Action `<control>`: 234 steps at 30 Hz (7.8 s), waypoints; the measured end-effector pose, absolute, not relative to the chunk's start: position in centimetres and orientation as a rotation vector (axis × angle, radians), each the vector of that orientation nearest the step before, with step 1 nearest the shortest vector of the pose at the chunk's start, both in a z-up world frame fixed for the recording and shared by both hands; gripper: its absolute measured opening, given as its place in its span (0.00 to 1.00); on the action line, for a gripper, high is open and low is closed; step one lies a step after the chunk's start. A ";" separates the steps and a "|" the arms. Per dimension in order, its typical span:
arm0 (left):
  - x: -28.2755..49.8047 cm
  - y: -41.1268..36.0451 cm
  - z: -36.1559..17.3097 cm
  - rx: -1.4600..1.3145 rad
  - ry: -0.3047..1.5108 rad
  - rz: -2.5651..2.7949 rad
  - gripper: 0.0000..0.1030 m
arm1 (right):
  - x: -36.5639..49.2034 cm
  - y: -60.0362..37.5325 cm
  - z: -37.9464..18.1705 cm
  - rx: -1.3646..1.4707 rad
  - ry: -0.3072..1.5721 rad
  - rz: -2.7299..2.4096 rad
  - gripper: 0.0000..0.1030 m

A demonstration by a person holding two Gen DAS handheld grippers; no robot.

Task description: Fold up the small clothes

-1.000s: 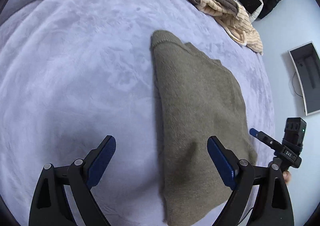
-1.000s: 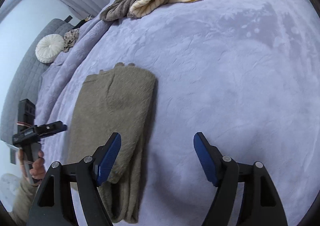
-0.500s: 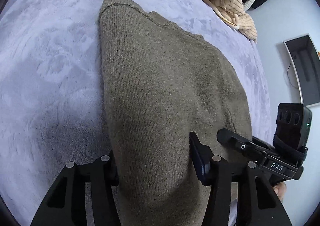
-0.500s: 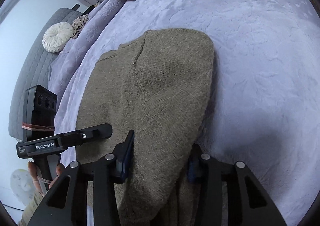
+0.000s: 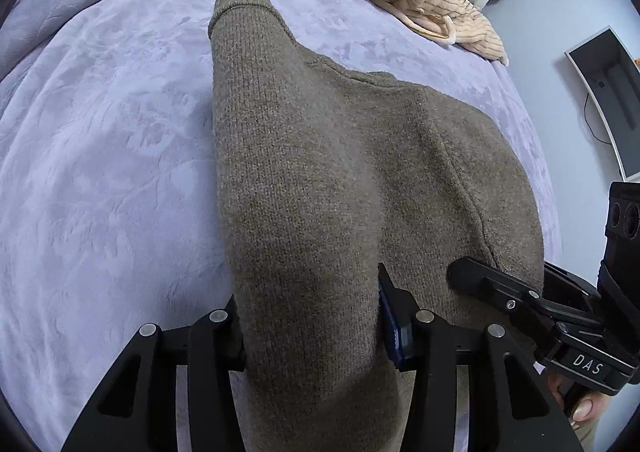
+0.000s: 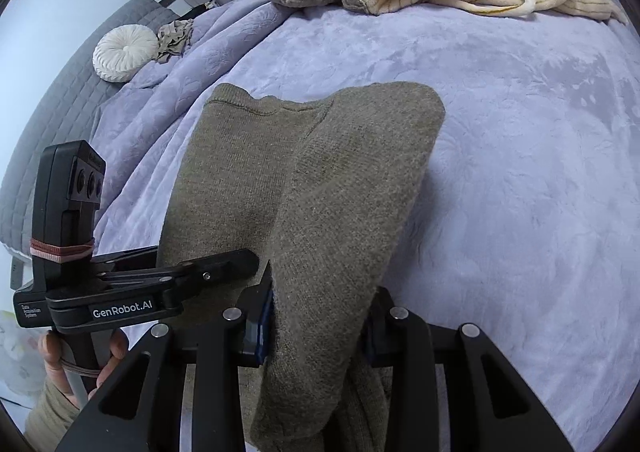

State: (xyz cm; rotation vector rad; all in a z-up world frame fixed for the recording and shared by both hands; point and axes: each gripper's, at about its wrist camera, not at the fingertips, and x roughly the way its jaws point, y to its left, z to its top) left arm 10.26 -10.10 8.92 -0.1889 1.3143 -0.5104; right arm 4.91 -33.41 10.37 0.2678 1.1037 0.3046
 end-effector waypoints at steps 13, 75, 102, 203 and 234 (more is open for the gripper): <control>1.8 -7.8 11.5 -0.129 1.280 -0.503 0.48 | -2.8 -30.8 11.6 0.262 1.089 0.296 0.35; -12.6 -3.9 12.5 -0.058 1.208 -0.503 0.48 | -16.2 -27.2 10.2 0.291 1.058 0.366 0.36; -10.2 -3.3 10.3 -0.120 1.258 -0.517 0.48 | -14.1 -27.4 9.0 0.322 1.110 0.377 0.36; -17.5 -6.4 15.7 0.317 0.979 -0.230 0.73 | -22.0 -23.6 10.1 -0.098 0.969 0.410 0.78; -16.8 -5.0 15.0 0.163 1.140 -0.173 0.88 | -20.6 -21.8 10.6 -0.285 1.084 0.245 0.78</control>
